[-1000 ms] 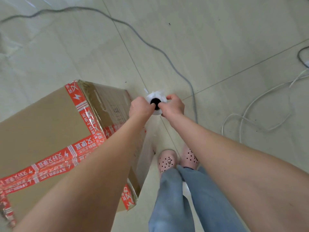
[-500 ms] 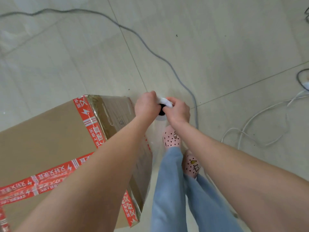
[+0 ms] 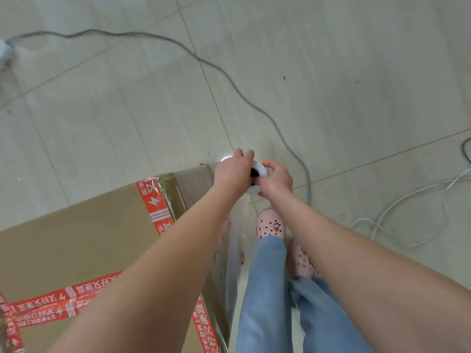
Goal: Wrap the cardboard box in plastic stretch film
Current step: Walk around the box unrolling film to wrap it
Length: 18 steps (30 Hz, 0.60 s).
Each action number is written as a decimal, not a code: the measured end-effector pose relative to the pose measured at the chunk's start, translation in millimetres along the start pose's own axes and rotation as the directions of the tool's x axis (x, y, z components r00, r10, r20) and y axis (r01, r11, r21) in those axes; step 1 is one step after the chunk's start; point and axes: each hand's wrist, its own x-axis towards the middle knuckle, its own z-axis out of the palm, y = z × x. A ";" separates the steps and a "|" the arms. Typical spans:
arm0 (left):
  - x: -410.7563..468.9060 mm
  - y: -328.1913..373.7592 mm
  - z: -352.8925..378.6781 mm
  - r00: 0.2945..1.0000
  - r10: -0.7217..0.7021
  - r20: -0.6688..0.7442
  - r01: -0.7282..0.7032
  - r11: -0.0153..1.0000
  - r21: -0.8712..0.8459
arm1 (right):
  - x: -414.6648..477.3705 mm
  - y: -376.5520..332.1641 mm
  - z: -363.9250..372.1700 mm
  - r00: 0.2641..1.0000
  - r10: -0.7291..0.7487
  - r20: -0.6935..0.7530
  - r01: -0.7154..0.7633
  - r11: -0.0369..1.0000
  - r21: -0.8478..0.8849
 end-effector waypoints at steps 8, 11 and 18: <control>22.7 -7.1 -18.0 0.997 0.045 0.064 -0.051 0.994 0.097 | 8.5 -10.1 6.0 0.996 -0.078 0.035 0.083 0.979 -0.187; 29.6 -18.8 -22.0 0.995 -0.099 0.018 0.100 0.991 -0.089 | 15.5 -29.2 10.1 0.993 -0.118 0.017 0.118 0.963 -0.241; 32.4 -46.0 -31.9 0.877 -0.479 0.048 0.439 0.756 -0.486 | 26.4 -63.6 31.4 0.991 0.000 0.130 0.020 0.988 -0.151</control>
